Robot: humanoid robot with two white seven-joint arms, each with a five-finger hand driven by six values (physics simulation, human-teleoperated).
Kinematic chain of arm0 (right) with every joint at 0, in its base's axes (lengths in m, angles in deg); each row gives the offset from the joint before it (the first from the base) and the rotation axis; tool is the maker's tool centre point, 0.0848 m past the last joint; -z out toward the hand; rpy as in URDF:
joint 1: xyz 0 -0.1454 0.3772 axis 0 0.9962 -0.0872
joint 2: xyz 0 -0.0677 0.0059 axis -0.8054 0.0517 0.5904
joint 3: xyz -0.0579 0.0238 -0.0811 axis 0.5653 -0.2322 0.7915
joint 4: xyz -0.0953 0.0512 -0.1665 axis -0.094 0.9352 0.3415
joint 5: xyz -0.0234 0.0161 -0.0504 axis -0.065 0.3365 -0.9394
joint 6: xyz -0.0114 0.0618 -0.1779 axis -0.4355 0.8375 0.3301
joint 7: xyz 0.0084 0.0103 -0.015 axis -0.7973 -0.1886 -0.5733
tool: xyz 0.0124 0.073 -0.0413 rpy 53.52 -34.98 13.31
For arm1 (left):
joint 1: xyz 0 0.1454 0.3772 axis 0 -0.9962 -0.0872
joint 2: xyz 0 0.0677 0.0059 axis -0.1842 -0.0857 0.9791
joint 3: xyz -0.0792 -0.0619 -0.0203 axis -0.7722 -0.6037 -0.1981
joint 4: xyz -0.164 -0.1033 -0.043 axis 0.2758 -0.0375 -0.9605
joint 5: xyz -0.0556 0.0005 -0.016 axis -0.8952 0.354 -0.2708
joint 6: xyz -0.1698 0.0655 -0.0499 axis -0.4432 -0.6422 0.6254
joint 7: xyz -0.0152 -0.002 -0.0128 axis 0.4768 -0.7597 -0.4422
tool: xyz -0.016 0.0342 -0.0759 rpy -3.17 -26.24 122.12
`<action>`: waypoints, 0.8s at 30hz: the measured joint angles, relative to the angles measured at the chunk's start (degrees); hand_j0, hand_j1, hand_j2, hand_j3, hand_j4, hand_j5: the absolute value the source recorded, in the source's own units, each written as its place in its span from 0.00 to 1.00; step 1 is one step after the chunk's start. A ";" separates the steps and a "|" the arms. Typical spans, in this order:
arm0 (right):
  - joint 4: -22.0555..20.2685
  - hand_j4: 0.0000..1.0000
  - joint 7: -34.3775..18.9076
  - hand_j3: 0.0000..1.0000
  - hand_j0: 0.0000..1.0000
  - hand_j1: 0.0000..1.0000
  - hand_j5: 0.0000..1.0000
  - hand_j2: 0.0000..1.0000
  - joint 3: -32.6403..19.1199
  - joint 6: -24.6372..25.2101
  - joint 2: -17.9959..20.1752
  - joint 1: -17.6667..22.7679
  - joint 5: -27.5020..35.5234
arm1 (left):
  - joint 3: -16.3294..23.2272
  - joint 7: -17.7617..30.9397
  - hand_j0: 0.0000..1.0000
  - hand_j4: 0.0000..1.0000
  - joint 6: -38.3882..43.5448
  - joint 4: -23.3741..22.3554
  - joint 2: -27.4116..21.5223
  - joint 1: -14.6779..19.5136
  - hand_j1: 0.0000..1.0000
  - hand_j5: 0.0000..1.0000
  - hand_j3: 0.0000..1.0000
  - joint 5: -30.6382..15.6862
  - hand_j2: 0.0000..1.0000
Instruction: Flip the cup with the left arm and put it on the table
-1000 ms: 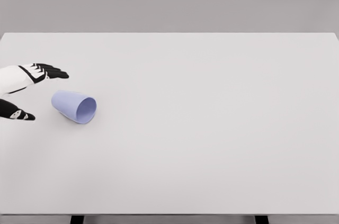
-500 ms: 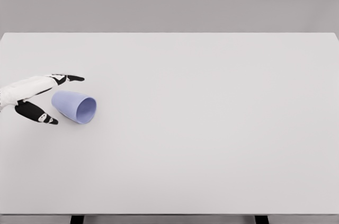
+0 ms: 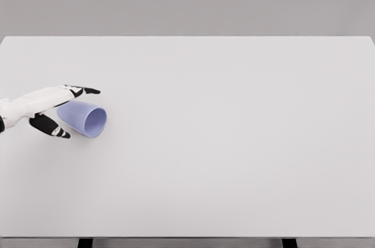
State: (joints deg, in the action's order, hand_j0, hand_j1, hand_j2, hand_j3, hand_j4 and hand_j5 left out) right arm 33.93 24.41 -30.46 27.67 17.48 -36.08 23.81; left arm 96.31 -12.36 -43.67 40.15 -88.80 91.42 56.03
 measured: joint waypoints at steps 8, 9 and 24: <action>0.00 1.00 0.00 1.00 1.00 1.00 1.00 1.00 0.01 -0.02 0.00 0.00 0.00 | 2.81 0.01 1.00 1.00 0.11 -1.56 1.89 1.50 1.00 1.00 1.00 2.80 1.00; 0.00 1.00 0.00 1.00 1.00 1.00 1.00 1.00 0.00 -0.01 0.00 0.00 0.00 | 2.95 0.01 1.00 1.00 0.12 -1.85 1.96 1.50 1.00 1.00 1.00 2.89 1.00; 0.00 1.00 0.00 1.00 1.00 1.00 1.00 1.00 0.00 0.00 0.00 0.00 0.00 | 5.21 0.01 1.00 1.00 0.17 -4.47 3.01 3.52 1.00 1.00 1.00 4.21 1.00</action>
State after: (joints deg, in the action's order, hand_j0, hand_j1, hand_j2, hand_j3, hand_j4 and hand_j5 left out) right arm 33.93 24.41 -30.46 27.67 17.48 -36.08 23.81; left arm 101.52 -12.36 -43.50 35.68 -85.79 94.94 60.24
